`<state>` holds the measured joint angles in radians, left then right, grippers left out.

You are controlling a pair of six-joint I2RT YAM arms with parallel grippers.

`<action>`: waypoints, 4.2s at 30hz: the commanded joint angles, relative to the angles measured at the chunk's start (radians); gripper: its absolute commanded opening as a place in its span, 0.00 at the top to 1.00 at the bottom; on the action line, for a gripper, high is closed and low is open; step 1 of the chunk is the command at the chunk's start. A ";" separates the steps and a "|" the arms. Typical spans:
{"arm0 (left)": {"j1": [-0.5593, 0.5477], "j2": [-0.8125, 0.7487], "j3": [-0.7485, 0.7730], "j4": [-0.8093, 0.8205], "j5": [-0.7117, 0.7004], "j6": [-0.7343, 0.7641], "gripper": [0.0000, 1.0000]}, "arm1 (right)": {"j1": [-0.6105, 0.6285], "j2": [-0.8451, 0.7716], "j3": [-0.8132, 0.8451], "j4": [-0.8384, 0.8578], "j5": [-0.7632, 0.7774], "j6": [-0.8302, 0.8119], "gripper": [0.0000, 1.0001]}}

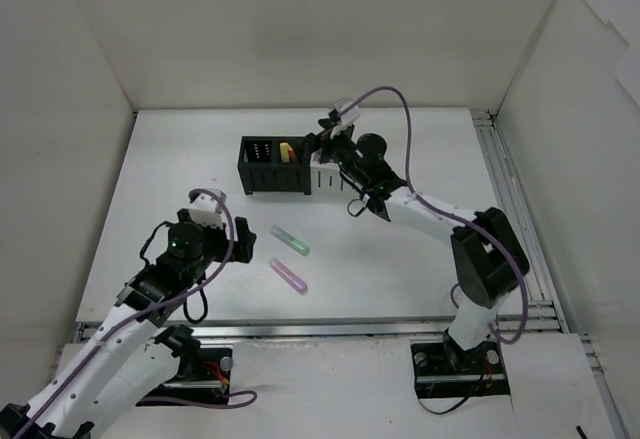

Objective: Sort the stationery into containers
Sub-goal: Place the pen in the storage box, then pick up the pen from the center of the board, then place the pen in the storage box.

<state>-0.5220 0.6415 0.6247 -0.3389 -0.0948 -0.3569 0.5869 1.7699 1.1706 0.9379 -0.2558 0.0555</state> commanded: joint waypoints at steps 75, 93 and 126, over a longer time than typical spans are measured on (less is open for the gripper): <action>-0.147 1.285 0.691 -0.315 0.468 1.388 0.70 | -0.105 -1.081 -0.523 -0.872 0.595 0.156 0.02; -0.064 0.985 0.837 0.019 0.708 1.083 1.00 | -0.105 -1.316 -0.601 -0.877 0.530 0.155 0.02; 0.218 1.143 0.640 1.100 0.627 0.139 0.94 | -0.108 -1.307 -0.644 -0.826 0.533 0.145 0.02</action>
<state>-0.3080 1.8305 1.2900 0.5900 0.6067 -0.1474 0.4839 0.4370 0.5243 0.0147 0.2543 0.1894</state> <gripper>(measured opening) 0.232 0.978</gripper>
